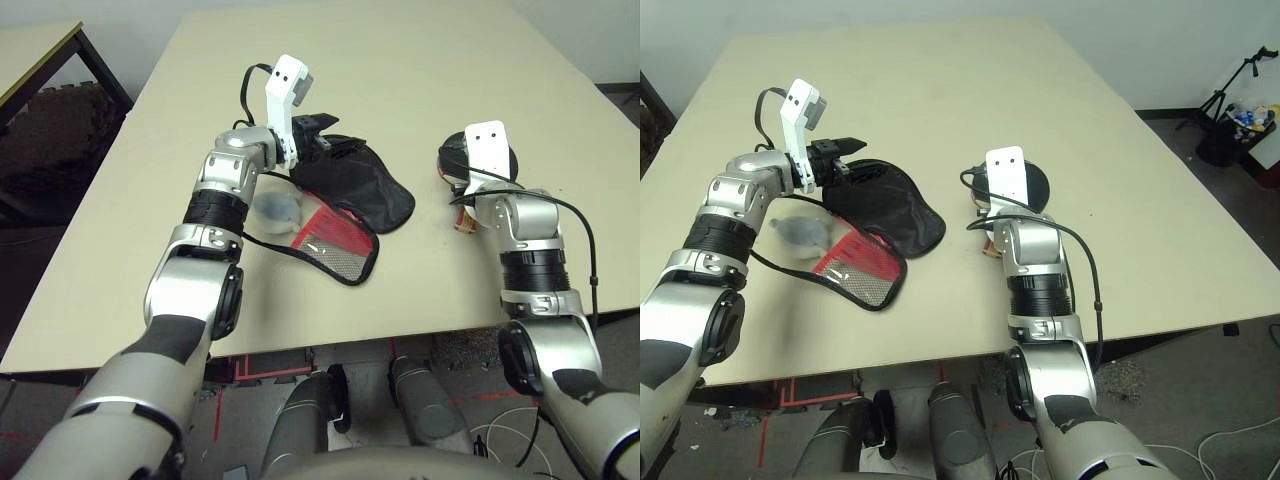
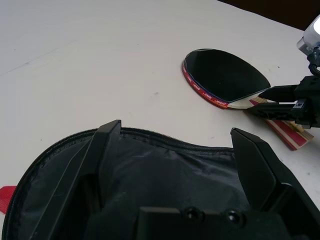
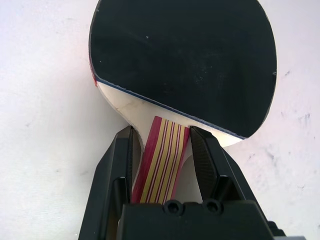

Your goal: Store the ping-pong paddle in its case and zip it.

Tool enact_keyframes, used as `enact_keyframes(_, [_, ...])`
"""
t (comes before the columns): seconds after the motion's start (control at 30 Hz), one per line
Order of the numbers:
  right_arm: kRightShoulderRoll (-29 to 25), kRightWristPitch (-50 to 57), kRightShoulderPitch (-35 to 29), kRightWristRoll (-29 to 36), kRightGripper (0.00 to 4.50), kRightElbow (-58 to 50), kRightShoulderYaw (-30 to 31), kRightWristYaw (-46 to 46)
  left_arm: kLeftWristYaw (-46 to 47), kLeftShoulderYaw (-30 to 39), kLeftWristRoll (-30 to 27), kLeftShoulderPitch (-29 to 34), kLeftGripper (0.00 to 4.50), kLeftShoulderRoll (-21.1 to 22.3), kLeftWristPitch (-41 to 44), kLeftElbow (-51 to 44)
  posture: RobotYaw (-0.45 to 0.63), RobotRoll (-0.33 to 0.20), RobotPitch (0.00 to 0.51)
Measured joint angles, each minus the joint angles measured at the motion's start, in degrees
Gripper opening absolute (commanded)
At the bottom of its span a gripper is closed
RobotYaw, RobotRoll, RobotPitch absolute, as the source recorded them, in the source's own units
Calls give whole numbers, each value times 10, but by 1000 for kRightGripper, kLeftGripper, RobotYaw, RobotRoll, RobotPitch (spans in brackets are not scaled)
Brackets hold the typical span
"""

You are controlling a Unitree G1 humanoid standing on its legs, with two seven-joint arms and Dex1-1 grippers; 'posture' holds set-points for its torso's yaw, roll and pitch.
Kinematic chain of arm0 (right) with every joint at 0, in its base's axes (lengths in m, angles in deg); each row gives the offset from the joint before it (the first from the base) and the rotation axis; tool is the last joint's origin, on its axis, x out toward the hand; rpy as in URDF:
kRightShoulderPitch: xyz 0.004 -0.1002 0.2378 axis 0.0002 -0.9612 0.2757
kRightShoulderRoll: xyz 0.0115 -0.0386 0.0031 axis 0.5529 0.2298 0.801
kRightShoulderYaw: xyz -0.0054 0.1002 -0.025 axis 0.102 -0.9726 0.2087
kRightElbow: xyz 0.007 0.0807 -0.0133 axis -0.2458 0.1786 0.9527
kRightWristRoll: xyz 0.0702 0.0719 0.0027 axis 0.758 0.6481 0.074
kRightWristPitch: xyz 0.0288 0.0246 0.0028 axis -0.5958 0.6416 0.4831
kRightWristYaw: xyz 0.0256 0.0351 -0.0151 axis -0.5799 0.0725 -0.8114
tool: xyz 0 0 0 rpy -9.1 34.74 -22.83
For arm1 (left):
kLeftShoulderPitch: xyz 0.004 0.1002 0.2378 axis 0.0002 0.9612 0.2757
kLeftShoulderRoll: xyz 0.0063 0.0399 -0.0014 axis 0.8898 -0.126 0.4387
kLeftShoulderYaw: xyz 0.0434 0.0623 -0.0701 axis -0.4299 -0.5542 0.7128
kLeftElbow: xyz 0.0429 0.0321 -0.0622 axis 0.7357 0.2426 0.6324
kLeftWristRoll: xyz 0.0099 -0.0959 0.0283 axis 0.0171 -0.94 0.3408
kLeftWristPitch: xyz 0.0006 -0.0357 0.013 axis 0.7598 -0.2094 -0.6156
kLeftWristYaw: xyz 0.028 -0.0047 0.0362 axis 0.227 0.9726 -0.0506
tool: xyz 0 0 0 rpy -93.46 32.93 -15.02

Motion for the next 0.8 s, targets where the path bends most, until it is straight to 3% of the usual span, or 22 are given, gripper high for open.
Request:
enact_keyframes(0.3, [-72,-7,48,0,1872,-26,108,-144,36,39,-11,-43,4500,67,6,-3,-211,0,147])
enact_keyframes(0.53, [-50,-23,106,7,1872,-37,176,-240,39,46,-11,-34,4500,129,21,-27,-160,0,140])
enact_keyframes(0.8, [-15,-76,110,2,1872,-17,242,-303,61,76,-16,0,4500,179,36,-57,-92,0,137])
